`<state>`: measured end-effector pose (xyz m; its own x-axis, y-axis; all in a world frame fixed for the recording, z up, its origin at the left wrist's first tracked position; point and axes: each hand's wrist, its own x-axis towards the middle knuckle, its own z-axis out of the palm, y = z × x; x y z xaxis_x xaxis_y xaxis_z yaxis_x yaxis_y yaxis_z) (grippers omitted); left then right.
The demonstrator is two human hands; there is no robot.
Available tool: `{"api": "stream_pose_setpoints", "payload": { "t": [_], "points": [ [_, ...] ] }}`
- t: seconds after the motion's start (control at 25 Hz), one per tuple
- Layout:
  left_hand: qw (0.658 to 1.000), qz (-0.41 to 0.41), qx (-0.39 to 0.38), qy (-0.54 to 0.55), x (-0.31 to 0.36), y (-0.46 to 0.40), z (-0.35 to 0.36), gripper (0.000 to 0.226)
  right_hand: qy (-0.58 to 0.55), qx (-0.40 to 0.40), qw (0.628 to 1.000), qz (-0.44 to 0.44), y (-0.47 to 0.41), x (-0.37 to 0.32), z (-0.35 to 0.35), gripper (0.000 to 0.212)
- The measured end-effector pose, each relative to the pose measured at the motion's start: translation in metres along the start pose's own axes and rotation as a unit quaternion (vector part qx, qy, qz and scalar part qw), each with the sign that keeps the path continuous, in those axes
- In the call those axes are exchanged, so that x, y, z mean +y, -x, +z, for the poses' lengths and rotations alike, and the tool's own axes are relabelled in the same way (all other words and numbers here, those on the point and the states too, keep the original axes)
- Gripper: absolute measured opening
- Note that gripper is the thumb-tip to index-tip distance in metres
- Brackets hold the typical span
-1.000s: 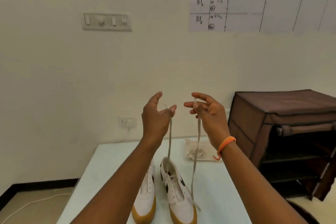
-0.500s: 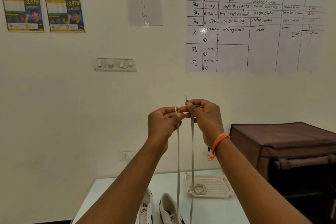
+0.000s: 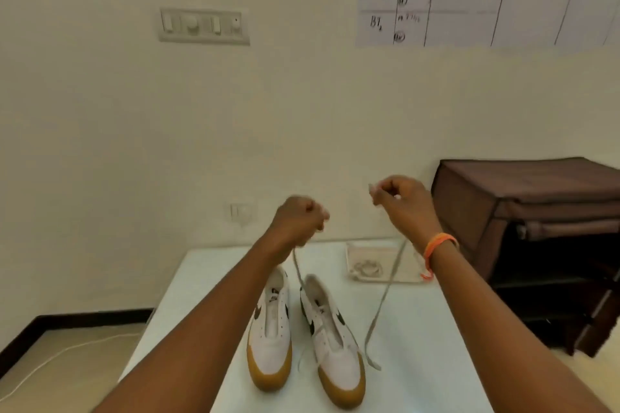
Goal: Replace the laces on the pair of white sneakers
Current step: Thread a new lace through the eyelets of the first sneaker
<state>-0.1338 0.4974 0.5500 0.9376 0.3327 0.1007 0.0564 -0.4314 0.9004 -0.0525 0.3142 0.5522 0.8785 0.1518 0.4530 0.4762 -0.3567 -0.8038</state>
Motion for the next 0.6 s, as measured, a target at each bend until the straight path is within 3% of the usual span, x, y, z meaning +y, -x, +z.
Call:
{"api": "stream_pose_setpoints", "payload": {
  "t": [0.08,0.12,0.2,0.36,0.48,0.6],
  "points": [
    [0.992,-0.046,-0.034,-0.111,-0.075,-0.006,0.027,0.015,0.178,0.005,0.982,0.06,0.011,0.076,0.01,0.023],
    [0.986,-0.063,-0.032,-0.148,-0.109,-0.006,0.04,0.016,0.206,0.023,0.973,0.102,0.021,0.108,0.017,0.023],
    [0.977,-0.104,-0.023,-0.187,-0.172,-0.003,0.071,0.022,0.199,0.016,0.963,0.181,0.044,0.167,0.044,0.021],
    [0.972,-0.161,-0.018,-0.173,-0.256,0.011,0.129,0.021,0.132,-0.103,0.956,0.242,0.104,0.242,0.12,0.017],
    [0.977,-0.153,0.013,-0.15,-0.278,0.026,0.154,0.016,0.11,-0.132,0.958,0.229,0.136,0.259,0.151,0.029],
    [0.976,-0.127,0.045,-0.171,-0.281,0.027,0.166,0.015,0.181,-0.149,0.952,0.196,0.141,0.272,0.17,0.041]
  ]
}}
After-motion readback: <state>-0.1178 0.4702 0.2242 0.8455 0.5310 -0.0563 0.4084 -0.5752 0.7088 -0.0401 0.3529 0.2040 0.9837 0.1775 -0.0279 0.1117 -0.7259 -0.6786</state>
